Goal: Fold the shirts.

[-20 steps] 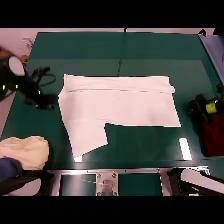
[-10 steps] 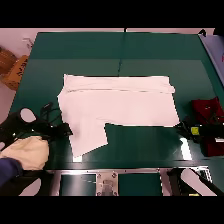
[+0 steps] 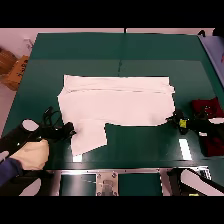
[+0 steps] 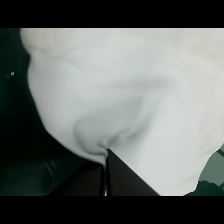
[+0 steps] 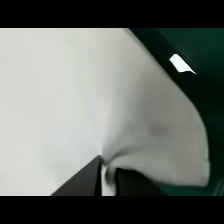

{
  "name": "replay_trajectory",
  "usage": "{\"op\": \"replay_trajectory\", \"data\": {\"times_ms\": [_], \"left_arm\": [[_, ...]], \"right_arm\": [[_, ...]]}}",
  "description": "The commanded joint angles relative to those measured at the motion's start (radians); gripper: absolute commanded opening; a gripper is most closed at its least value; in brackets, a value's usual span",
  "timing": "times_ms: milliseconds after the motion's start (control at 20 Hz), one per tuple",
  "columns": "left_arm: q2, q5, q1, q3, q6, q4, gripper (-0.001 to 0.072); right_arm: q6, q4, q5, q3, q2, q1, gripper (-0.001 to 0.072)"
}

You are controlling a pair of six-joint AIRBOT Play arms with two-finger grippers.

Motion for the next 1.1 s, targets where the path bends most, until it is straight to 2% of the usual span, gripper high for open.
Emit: {"op": "replay_trajectory", "data": {"times_ms": [0,250,500,750,1050], "left_arm": [[0.005,-0.073,0.002,0.038,0.105,-0.066,0.0022],[0.084,-0.304,0.002,0.248,0.042,0.169,0.0021],[0.146,-0.448,0.001,0.423,0.003,0.212,0.0021],[0.111,-0.336,0.001,0.565,0.003,0.212,0.0021],[-0.217,-0.222,0.001,0.810,0.062,0.187,0.0021]], "right_arm": [[-0.066,0.016,0.021,0.039,-0.021,0.020,0.0017],[-0.049,-0.100,0.202,0.123,0.008,0.000,0.0016],[-0.023,-0.156,0.299,0.158,0.154,-0.058,0.0016],[-0.024,-0.101,0.270,0.291,0.146,-0.014,0.0016],[-0.024,-0.080,0.178,0.623,-0.129,0.119,0.0016]]}}
